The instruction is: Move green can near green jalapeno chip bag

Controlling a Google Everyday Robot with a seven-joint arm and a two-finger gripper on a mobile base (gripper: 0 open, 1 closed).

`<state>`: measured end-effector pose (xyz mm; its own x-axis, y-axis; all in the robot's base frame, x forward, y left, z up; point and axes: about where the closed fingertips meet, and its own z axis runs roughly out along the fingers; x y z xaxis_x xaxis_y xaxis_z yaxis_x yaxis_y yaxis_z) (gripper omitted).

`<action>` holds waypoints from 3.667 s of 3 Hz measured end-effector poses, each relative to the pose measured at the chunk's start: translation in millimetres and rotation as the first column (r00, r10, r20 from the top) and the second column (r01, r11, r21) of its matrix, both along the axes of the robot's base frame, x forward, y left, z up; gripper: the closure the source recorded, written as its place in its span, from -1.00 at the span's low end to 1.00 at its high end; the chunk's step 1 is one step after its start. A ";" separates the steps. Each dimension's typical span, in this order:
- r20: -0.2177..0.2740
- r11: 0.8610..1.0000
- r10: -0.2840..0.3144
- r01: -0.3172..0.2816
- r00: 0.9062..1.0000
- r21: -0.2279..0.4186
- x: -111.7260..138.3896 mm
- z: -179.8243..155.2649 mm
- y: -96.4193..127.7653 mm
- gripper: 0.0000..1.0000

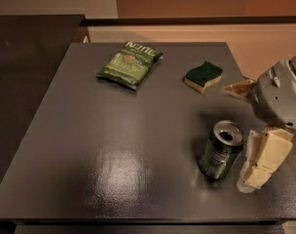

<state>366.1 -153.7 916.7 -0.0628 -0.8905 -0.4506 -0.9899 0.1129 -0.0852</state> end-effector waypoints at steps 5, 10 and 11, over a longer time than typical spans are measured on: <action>-0.002 0.997 0.008 -0.007 1.000 0.080 -16.2 -20.4 11.1 0.30; 0.045 0.982 -0.136 0.128 0.990 0.140 118.1 50.4 98.2 1.00; 0.019 0.976 -0.155 0.150 0.988 0.155 156.7 38.3 107.5 1.00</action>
Offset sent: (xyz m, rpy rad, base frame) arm -0.0247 0.0168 -0.0305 0.0972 0.0366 0.0253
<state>522.9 -46.3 955.1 -0.1768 -0.7918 -0.5846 -0.9572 0.2766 -0.0852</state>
